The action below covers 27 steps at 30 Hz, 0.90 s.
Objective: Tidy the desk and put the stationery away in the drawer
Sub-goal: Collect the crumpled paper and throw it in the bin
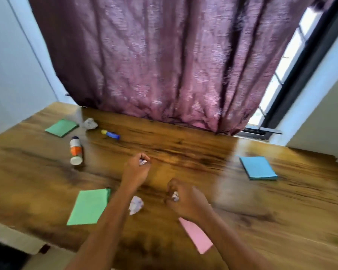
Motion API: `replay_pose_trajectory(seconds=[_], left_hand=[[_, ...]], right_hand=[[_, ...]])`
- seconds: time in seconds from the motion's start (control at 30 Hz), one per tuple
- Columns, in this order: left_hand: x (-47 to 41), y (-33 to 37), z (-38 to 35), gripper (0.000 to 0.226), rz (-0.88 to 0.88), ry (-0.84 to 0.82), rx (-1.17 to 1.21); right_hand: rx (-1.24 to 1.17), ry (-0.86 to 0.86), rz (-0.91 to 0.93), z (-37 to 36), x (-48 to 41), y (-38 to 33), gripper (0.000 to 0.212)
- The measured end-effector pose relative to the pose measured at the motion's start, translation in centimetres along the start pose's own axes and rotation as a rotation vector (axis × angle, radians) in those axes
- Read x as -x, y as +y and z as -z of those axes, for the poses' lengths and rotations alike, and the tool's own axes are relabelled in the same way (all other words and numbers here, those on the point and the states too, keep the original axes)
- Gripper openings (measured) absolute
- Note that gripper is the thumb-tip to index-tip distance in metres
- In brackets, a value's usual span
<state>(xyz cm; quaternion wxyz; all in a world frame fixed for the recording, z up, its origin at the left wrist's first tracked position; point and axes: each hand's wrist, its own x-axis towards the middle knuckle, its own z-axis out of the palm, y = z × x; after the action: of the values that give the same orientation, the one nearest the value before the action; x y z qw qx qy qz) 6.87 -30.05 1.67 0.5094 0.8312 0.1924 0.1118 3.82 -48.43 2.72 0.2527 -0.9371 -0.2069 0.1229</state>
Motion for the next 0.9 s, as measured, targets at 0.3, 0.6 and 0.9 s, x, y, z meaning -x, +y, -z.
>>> replay_pose_trajectory(seconds=[0.3,0.6,0.9], left_hand=[[-0.3,-5.3,11.8,0.012,0.109,0.107,0.056],[-1.8,-7.4,16.4,0.016,0.164,0.129,0.096],[-4.9,-6.3,19.9,0.013,0.201,0.181,0.063]], right_hand=[[0.402,-0.183,0.000,-7.0,-3.9,-9.1,0.070],[0.369,-0.196,-0.066,-7.4,-6.6,-10.5,0.048],[-0.098,-0.038,-0.060,-4.1,-13.3,-13.5,0.039]])
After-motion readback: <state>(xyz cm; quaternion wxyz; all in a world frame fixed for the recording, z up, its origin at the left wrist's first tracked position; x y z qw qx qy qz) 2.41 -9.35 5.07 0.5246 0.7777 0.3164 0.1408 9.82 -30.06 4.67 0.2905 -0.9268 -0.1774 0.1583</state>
